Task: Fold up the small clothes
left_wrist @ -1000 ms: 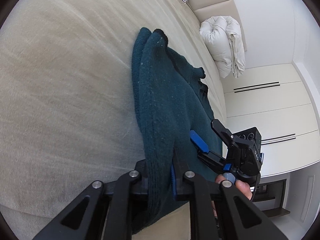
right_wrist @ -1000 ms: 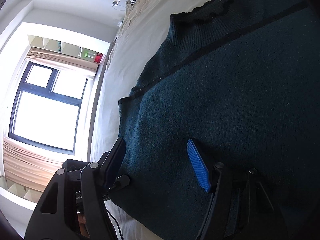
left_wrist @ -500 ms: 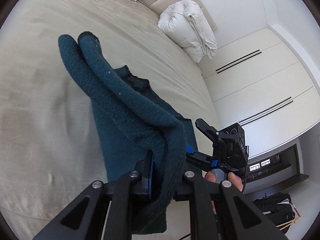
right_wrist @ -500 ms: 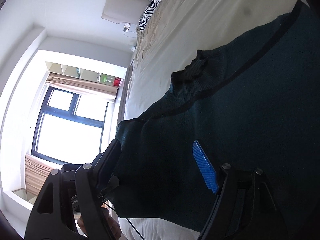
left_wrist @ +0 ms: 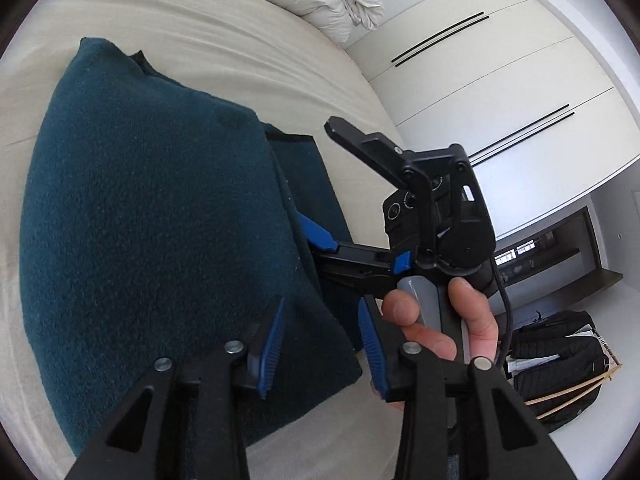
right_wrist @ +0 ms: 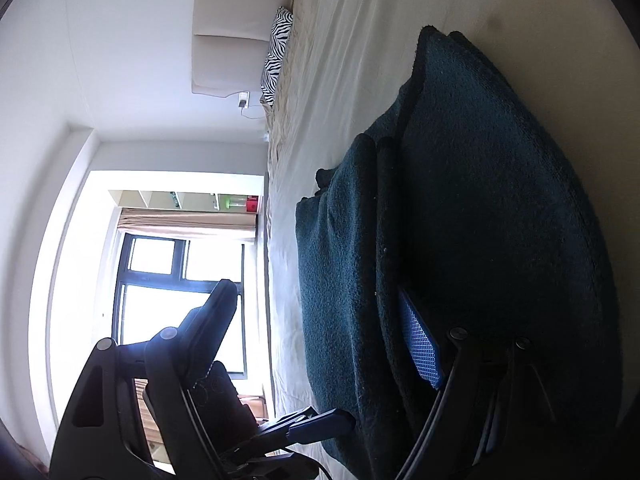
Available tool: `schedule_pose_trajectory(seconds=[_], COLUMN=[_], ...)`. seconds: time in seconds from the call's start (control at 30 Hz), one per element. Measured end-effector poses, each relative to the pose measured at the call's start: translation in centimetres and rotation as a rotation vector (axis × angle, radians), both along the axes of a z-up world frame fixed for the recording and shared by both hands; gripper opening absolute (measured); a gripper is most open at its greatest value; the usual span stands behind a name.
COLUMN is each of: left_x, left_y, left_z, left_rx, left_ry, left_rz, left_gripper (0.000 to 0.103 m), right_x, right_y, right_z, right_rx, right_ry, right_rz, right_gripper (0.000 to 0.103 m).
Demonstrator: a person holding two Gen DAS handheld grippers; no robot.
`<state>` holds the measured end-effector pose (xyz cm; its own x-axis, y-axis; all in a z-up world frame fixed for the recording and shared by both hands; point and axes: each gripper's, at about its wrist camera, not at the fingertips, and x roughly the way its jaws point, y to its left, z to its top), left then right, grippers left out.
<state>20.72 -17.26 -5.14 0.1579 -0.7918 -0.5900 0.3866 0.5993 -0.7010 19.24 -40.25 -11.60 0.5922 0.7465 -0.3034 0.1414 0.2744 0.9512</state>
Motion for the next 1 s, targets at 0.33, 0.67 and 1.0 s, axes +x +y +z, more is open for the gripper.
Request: schedule_pose_trajectory(seconds=[0.33, 0.67, 1.0], left_x=[-1.3, -2.0, -1.9], left_y=[6.5, 6.5, 3.8], left_z=[0.4, 0.5, 1.6], left_rx=[0.012, 0.001, 0.025], left_ry=[-0.054, -0.055, -0.105], left_rz=[0.098, 0.087, 0.044], left_gripper=[0.051, 0.051, 0.053], right_x=[2.3, 2.9, 1.7], right_y=[2.6, 2.6, -5.6], right_z=[1.5, 5.2, 6.2], right_rx=[-0.326, -0.625, -0.621], right_ry=[0.066, 0.051, 0.088], right_rz=[0.142, 0.171, 0.099], right_gripper=[0.061, 0.013, 0.013])
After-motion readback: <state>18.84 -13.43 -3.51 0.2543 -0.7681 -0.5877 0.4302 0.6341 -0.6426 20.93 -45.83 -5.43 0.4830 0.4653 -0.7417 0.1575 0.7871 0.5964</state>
